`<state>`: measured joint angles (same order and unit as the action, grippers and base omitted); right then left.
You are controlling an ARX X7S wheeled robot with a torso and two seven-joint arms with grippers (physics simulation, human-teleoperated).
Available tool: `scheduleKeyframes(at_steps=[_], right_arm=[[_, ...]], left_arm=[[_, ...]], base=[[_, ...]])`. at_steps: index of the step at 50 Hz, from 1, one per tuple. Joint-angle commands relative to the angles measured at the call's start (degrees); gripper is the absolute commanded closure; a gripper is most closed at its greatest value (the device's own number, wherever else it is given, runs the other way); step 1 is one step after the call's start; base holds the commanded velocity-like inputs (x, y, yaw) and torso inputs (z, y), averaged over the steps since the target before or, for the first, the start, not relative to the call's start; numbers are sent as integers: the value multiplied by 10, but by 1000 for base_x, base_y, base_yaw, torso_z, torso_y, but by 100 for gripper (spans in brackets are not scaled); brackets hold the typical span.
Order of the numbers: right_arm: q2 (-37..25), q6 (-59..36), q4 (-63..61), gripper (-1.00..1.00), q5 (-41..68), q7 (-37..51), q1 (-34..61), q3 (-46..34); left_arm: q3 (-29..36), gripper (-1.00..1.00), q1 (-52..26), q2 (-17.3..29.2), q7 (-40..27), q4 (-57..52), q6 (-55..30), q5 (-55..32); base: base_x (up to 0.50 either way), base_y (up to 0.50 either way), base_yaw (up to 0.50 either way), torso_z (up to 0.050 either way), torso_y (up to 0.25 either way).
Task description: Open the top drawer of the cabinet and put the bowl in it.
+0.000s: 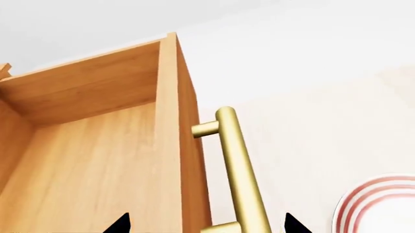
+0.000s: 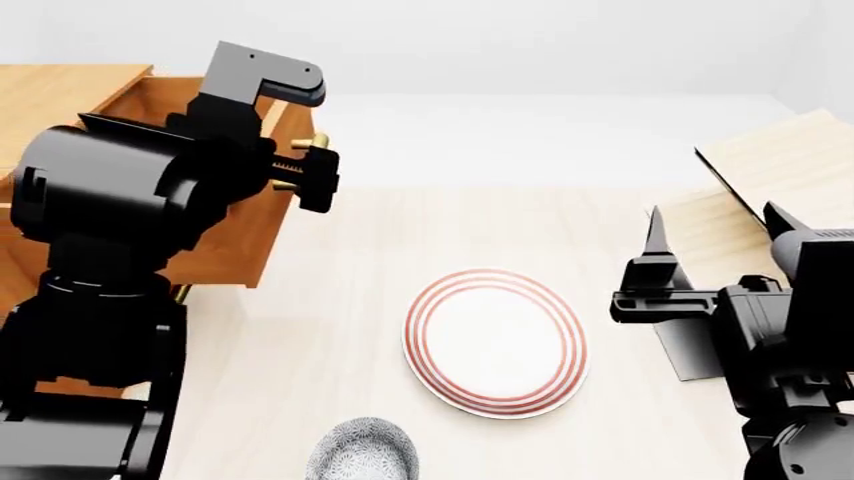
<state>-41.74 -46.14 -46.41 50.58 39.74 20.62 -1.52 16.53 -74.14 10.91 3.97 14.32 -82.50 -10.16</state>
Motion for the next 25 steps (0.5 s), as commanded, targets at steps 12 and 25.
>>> scheduleKeyframes(at_steps=[12,25], right_arm=[[-1,12,5,-100,-6,-5,-9,0],[-2,15,8,-100,-7,-6,-10,-1]], left_arm=[[8,-100,59,-37,-5,5,-12,-67],[15,-100,65,-54,-8,0,-12,-79]], base=[[0,0,0,0,-5],[0,0,0,0,-8]])
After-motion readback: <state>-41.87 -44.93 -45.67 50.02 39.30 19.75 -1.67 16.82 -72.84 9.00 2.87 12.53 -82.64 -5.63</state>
